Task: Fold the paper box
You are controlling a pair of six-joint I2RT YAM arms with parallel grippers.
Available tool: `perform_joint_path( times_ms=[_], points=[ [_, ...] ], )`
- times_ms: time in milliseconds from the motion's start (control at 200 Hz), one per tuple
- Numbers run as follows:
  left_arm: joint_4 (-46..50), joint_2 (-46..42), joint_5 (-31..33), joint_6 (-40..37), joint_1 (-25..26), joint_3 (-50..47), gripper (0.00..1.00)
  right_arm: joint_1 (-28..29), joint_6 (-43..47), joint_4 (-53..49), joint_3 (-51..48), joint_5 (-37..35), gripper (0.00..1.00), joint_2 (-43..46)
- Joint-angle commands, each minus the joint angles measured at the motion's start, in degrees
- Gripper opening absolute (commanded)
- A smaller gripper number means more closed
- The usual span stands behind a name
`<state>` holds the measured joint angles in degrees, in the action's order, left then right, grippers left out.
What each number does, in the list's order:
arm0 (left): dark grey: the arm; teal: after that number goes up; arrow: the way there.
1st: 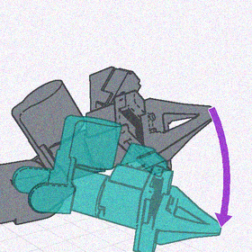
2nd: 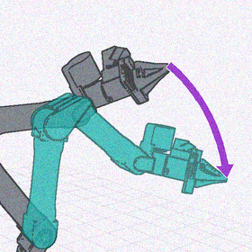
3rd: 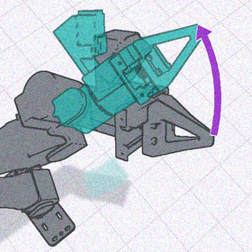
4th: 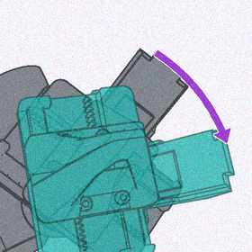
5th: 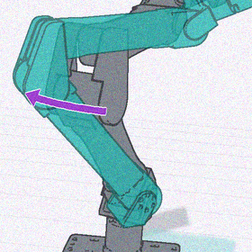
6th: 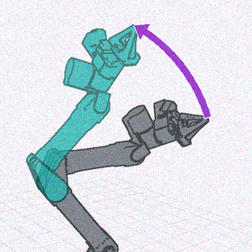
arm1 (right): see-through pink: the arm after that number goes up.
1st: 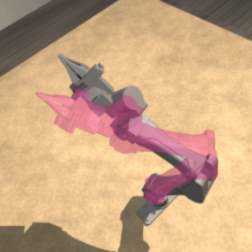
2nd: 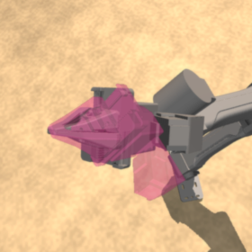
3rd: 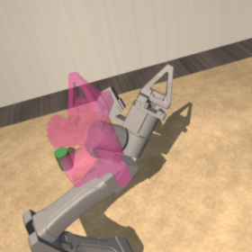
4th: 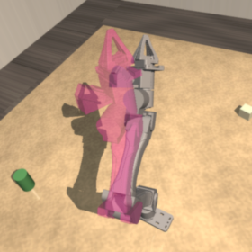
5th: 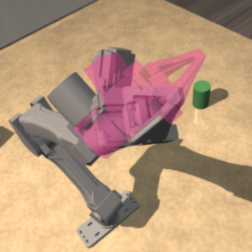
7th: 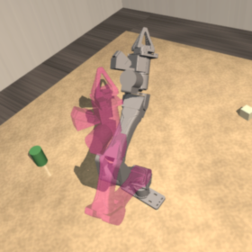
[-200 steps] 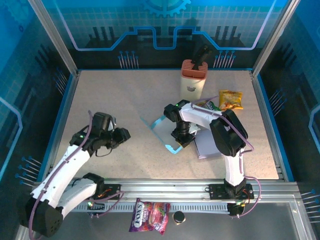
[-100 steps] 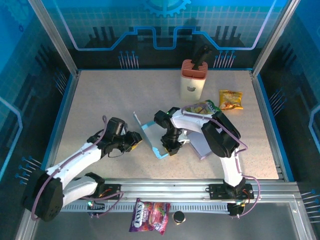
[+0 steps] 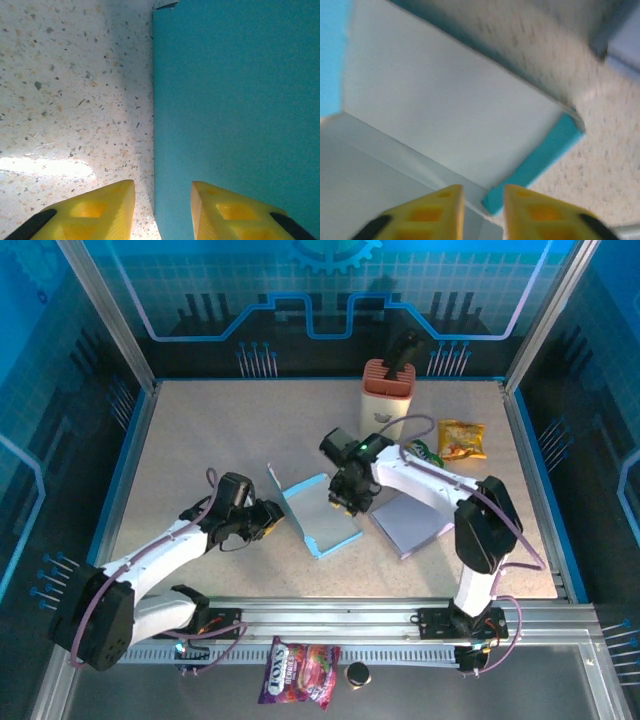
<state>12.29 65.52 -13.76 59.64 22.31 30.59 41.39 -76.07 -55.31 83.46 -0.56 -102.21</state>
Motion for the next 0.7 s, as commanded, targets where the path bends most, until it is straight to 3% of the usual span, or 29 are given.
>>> perform_joint_path(
  times_ms=[0,85,275,415,695],
  points=[
    [1.1,-0.6,0.2,2.4,-0.5,-1.2,0.3,-4.5,20.4,2.5,-1.6,-4.3,0.11,0.0],
    [1.2,0.7,-0.4,3.7,-0.6,-1.4,0.27,-7.6,28.8,7.1,-2.9,-0.7,0.01,-1.4],
    [-3.0,4.5,-0.9,7.0,-0.7,-1.7,0.26,-10.3,38.7,8.2,0.9,5.9,0.0,-9.5],
    [-6.9,7.6,-0.8,8.2,-1.3,-1.9,0.25,-10.0,40.6,7.5,0.6,6.6,0.05,-12.9],
    [-16.4,17.3,-3.5,9.5,-2.8,0.5,0.25,-8.9,39.8,11.7,-4.7,11.5,0.09,-11.4]
  ],
)
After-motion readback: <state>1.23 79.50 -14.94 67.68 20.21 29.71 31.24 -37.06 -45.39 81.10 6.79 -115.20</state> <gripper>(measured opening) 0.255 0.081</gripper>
